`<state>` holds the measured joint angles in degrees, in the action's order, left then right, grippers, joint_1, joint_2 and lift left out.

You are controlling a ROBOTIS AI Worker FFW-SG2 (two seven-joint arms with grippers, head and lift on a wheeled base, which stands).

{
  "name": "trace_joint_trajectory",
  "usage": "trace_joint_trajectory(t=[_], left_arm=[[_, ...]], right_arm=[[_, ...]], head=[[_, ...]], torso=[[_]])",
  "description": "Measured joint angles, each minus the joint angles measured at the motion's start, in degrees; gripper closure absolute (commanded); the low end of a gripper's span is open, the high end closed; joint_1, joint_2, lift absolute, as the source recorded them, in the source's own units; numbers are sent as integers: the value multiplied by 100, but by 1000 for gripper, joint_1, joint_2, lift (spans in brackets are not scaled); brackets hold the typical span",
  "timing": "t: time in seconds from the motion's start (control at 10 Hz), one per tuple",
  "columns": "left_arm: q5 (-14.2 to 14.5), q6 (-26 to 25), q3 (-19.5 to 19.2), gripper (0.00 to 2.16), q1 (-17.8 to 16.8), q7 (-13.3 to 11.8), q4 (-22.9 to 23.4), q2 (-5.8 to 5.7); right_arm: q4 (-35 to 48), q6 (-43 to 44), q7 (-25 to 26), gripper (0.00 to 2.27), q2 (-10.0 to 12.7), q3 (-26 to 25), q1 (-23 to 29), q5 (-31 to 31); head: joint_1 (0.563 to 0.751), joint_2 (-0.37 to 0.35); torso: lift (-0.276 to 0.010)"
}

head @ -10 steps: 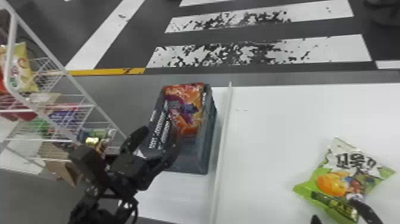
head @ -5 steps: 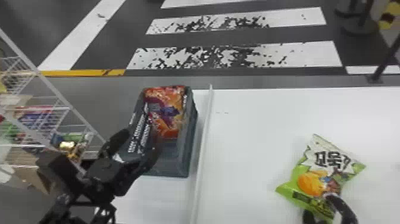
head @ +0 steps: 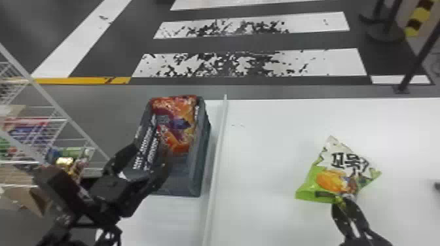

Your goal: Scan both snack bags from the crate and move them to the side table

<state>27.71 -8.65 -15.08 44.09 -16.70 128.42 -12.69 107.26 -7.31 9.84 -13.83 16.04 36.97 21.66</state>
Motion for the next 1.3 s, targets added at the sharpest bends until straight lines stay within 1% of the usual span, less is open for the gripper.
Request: trace_joint_trajectory(t=[0.1,0.2,0.3,0.4,0.5,0.7,0.8,0.9,1.0,1.2,1.3], left_arm=[[-3,-44,11,76,-25,0,-9,12],[-10,-59,28,76,-46,0,-28,18],[-39,-62,61,76,-65,0,-53,21],[-66,-62,85,76,-74,0,-64,21],[-72,-63,87,76,-76,0,-69,16],[-93,-63,96,76,-76,-10,-82,-5],[-144,-58,131,76,-76,-12,-82,-4],[-202,-48,190,76,-81,-9,-82,3],[-253,-38,254,76,-85,-3,-82,13],[-361,-16,362,76,-90,8,-67,22],[-384,-1,382,76,-68,-4,-44,22]], right_arm=[[475,86,-405,2246,4,-239,170,-681],[847,106,-812,2246,78,-504,305,-1378],[1162,4,-1370,2246,253,-839,406,-2209],[1322,-381,-1980,2246,545,-1240,423,-3075],[1351,-1024,-2467,2246,778,-1670,358,-3946],[1294,-2763,-3116,2246,1052,-2654,161,-5717],[1216,-3735,-3330,2246,1172,-3178,55,-6518],[1135,-4522,-3432,2246,1218,-3634,-17,-7273],[1091,-5102,-3510,2246,1272,-4027,-55,-7860],[1062,-5645,-3564,2246,1373,-4606,-124,-8485],[967,-5833,-3522,2246,1381,-4815,-207,-8571]], head=[[695,202],[695,198],[695,194],[695,191],[695,183],[695,170],[695,168],[695,163],[695,153],[695,104],[695,89]], torso=[[-29],[-29],[-29],[-29],[-29],[-29],[-29],[-29],[-29],[-29],[-29]])
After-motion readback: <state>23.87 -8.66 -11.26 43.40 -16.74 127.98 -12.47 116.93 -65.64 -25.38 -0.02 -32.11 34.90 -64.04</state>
